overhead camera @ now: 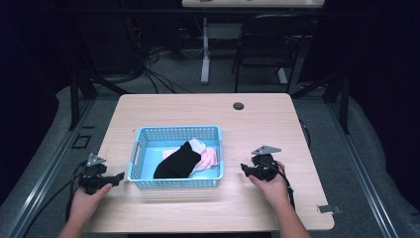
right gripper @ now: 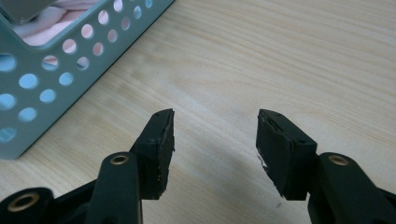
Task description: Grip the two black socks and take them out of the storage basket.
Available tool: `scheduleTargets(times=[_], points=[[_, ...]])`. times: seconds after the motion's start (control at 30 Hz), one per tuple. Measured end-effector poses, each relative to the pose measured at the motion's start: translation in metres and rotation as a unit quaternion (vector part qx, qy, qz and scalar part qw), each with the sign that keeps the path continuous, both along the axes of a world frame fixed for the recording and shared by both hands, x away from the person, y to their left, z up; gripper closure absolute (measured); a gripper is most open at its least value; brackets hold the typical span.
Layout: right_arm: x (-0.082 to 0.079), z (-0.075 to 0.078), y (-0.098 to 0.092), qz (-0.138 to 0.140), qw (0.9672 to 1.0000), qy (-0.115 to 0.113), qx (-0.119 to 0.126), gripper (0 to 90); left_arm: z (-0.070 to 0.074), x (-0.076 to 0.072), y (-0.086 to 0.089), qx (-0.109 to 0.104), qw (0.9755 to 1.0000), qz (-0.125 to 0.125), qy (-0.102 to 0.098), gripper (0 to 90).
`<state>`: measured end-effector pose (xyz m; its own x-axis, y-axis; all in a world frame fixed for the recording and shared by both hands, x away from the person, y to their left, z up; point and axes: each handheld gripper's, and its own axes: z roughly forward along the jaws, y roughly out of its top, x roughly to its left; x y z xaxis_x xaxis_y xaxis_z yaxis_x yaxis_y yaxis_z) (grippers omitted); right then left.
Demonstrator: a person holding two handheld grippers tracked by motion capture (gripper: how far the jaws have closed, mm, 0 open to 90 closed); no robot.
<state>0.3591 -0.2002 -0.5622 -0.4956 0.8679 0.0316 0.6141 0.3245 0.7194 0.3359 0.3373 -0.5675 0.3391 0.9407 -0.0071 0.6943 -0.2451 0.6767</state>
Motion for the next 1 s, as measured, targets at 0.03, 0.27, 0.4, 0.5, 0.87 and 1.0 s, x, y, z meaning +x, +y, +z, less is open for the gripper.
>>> scheduleTargets(times=[0.03,0.27,0.4,0.5,0.87,1.0], points=[[0.000,0.000,0.001,-0.001,1.0000,-0.003,0.000,46.5,0.000,0.000,0.000,-0.001,1.0000,0.001,-0.001,23.7],[0.000,0.000,-0.001,-0.002,1.0000,-0.003,0.004,46.2,0.000,0.000,-0.001,0.001,1.0000,-0.001,0.000,23.7],[0.002,0.000,-0.002,-0.006,1.0000,0.000,0.007,46.1,0.001,0.000,0.000,0.001,1.0000,-0.001,-0.002,23.7],[0.001,0.000,-0.002,-0.004,1.0000,-0.002,0.007,45.9,0.000,0.000,-0.001,0.001,1.0000,-0.001,-0.002,23.7],[-0.001,0.044,0.019,0.030,0.9994,-0.010,0.016,43.9,0.001,-0.001,0.002,0.002,1.0000,0.002,0.000,23.7],[0.004,0.064,0.034,0.053,0.9984,-0.014,0.012,42.8,0.001,-0.001,0.002,0.002,1.0000,0.001,0.000,23.7]])
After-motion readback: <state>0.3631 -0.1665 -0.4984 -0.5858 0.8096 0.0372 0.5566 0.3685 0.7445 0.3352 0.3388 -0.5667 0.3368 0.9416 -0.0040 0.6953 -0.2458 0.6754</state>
